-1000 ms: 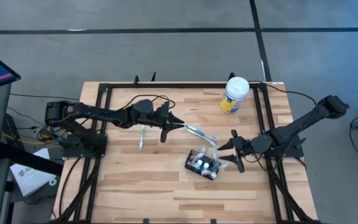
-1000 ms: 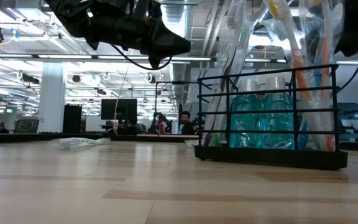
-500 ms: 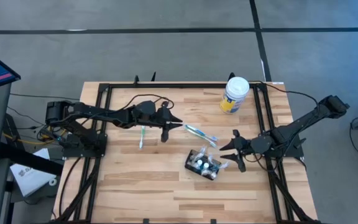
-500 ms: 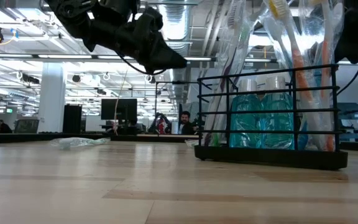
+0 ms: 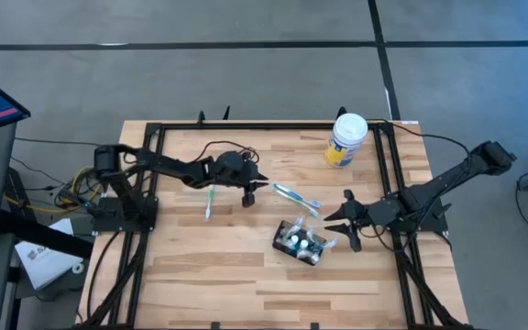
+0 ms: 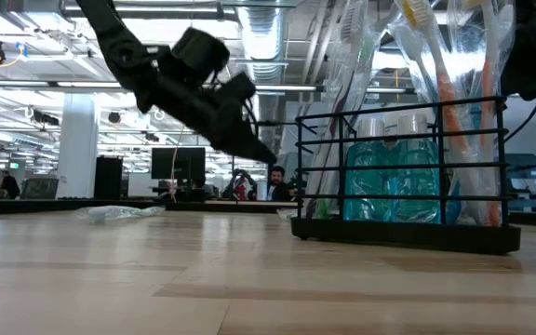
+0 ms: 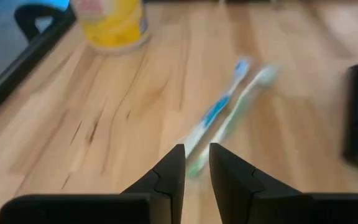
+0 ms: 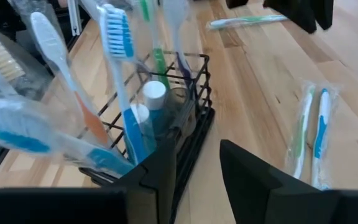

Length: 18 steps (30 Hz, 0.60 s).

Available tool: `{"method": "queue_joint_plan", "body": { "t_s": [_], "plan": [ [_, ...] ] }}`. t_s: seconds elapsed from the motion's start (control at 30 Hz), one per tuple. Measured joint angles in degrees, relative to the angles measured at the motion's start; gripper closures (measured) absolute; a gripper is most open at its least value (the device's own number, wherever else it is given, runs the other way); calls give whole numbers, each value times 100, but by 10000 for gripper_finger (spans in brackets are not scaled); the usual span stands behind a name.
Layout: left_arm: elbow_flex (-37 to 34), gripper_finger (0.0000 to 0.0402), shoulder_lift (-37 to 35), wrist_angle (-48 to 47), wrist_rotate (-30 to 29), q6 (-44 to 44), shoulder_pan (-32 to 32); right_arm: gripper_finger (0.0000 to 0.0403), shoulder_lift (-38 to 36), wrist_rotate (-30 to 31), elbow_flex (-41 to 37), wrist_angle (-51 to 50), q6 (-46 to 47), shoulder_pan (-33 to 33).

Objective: Pick & Place toothbrushing station
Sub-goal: Put the right green toothbrush into the mesh organizer

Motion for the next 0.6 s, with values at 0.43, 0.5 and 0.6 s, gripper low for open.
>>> {"method": "queue_joint_plan", "body": {
  "t_s": [0.43, 0.5, 0.6],
  "plan": [
    [621, 335, 1263, 157, 209, 149, 173, 289, 2, -10, 0, -19, 140, -77],
    [705, 333, 1341, 153, 291, 239, 130, 289, 2, -13, 0, -30, 149, -77],
    [717, 324, 1341, 168, 326, 452, 32, 289, 2, -19, 0, -87, 149, -77]
  ]
}}
